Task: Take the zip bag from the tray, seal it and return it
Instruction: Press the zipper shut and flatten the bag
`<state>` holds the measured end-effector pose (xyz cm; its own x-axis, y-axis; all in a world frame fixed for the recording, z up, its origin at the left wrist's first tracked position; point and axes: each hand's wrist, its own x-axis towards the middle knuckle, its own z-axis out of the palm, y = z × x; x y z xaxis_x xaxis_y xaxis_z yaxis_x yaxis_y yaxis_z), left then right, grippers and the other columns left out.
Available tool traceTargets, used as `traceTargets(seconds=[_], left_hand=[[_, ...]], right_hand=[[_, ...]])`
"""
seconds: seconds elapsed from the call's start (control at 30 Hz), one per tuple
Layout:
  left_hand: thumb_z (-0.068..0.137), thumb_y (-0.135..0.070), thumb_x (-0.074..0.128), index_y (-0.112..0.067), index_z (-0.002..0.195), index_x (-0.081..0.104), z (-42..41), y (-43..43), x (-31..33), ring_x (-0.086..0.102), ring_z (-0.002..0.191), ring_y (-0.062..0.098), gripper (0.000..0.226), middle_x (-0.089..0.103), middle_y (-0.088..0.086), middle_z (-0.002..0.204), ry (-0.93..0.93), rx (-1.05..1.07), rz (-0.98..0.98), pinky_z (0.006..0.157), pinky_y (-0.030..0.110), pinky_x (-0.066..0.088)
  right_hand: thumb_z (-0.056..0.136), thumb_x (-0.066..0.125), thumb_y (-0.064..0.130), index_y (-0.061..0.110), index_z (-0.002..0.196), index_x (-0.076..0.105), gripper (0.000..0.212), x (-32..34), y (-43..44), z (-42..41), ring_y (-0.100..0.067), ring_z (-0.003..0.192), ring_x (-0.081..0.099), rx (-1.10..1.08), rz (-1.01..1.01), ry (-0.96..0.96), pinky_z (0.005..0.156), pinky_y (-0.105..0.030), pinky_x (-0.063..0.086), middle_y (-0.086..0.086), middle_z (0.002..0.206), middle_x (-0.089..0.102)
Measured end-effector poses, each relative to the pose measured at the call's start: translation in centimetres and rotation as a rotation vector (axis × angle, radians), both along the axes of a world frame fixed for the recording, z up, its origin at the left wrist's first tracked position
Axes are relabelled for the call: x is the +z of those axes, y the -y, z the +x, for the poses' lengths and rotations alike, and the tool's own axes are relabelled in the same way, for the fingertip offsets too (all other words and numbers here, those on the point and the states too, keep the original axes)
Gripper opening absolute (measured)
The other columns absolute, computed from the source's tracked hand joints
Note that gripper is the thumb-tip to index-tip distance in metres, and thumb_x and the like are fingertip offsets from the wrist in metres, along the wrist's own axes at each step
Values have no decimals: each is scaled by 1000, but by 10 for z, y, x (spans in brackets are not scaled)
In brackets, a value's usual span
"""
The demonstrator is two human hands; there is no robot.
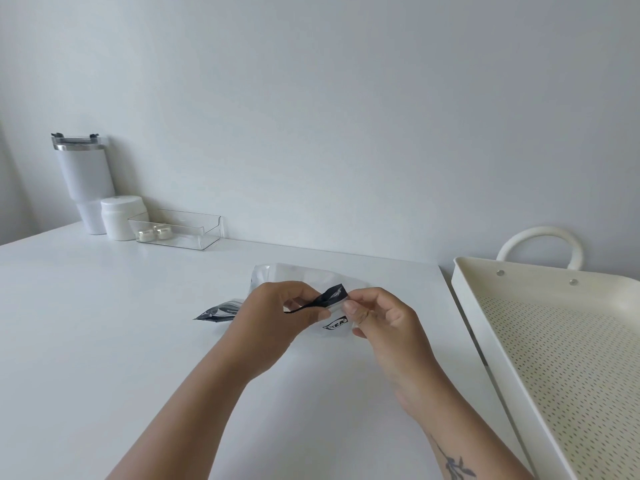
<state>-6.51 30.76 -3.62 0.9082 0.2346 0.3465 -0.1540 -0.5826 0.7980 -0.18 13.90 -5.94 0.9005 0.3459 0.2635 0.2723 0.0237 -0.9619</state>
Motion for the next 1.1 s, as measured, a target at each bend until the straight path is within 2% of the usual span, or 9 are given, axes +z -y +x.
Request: traceTargets(seconds=[0.07, 0.23, 0.37, 0.43, 0.67, 0.8, 0.87, 0.97, 1.1], left_hand=[[80, -37, 74, -44, 80, 72, 0, 0, -1, 59, 79, 2, 7, 73, -13, 81, -3, 0, 7, 65, 18, 41], [82, -37, 73, -42, 83, 71, -1, 1, -1, 57, 82, -1, 6, 71, -17, 81, -17, 5, 31, 66, 16, 39], [81, -39, 73, -39, 80, 72, -1, 5, -2, 52, 61, -6, 1, 68, -24, 73, -11, 1, 25, 52, 7, 38], [81, -39, 73, -36, 78, 72, -1, 6, -2, 50, 58, -6, 5, 65, -24, 69, 11, 9, 19, 51, 4, 36], [83, -39, 70, -33, 73, 68, 0, 12, -4, 55, 84, 1, 12, 64, -23, 80, 42, 53, 66, 62, 3, 39], [84, -37, 69, -31, 75, 68, 0, 12, -4, 58, 84, 5, 11, 67, -11, 79, 57, 63, 64, 62, 5, 41], [85, -35, 70, -31, 75, 68, 1, 13, -4, 59, 82, 6, 11, 68, -8, 80, 70, 63, 59, 63, 7, 42], [85, -34, 70, -32, 76, 69, 0, 14, -3, 59, 84, 2, 10, 68, -13, 81, 81, 56, 68, 64, 4, 40], [80, -47, 70, -38, 76, 69, -2, 16, -2, 56, 86, -2, 10, 64, -27, 82, 76, 35, 84, 66, 1, 37]], right_hand=[[86, 71, 33, 35, 88, 73, 4, 0, 0, 0, -4, 85, 66, -2, -4, -7, 95, -44, 54, 8, 92, 74], [86, 70, 35, 37, 87, 72, 4, 0, 0, 0, -5, 85, 65, -11, -32, -14, 94, -43, 54, 7, 91, 73], [88, 67, 37, 38, 89, 70, 3, 0, -1, 0, -16, 93, 66, -21, -51, -3, 95, -45, 53, 1, 96, 71], [89, 65, 37, 36, 90, 69, 4, 0, -1, 0, -18, 96, 65, -18, -59, 3, 95, -46, 52, -1, 98, 71], [90, 64, 36, 36, 90, 69, 5, -1, -1, 1, -14, 96, 64, -5, -55, 5, 94, -44, 53, 5, 94, 71], [87, 67, 40, 36, 90, 69, 5, 0, -2, 0, -6, 92, 64, 31, -50, -2, 91, -35, 53, 15, 85, 70], [86, 67, 40, 35, 90, 70, 7, 1, -1, 0, -5, 90, 65, 27, -54, -10, 90, -33, 53, 12, 86, 71], [87, 67, 37, 34, 88, 71, 5, 3, 2, 1, 2, 83, 65, 13, -45, -20, 82, -26, 50, 10, 88, 73], [89, 65, 34, 31, 88, 71, 7, 3, 4, 1, 6, 78, 62, 27, -83, -2, 76, -20, 43, 13, 84, 70]])
